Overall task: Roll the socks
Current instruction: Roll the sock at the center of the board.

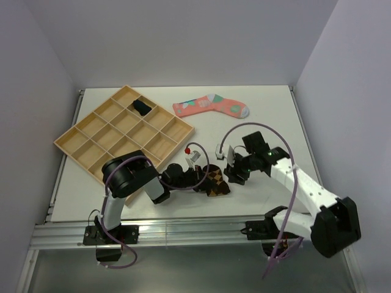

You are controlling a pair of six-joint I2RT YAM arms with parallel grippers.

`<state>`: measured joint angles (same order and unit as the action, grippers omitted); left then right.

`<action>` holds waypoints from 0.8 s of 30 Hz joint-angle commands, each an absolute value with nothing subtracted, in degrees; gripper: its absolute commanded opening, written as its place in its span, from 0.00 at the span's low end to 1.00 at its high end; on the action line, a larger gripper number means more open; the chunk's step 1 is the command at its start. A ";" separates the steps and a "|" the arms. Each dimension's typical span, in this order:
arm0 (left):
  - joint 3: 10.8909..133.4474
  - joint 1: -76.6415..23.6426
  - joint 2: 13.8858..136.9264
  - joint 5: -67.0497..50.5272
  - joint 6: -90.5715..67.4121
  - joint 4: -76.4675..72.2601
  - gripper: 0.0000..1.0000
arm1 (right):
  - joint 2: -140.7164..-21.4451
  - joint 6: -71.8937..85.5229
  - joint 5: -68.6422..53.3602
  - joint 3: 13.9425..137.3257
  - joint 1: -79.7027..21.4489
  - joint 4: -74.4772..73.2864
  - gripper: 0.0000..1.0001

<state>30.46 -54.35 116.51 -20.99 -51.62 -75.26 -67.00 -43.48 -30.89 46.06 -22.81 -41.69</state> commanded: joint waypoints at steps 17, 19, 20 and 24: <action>27.51 -53.35 125.15 -25.48 -60.73 -54.40 0.00 | -47.37 -54.41 -21.71 23.82 -38.49 -25.14 0.65; 27.33 -53.18 125.59 -25.84 -61.34 -54.84 0.00 | -48.16 -54.32 -20.93 23.73 -39.28 -23.83 0.65; 27.33 -53.09 125.86 -26.19 -61.43 -55.28 0.00 | -48.60 -53.88 -20.48 23.47 -40.24 -23.12 0.65; 27.69 -53.00 126.56 -26.98 -61.70 -55.37 0.00 | -48.95 -53.09 -18.11 21.98 -42.27 -18.82 0.65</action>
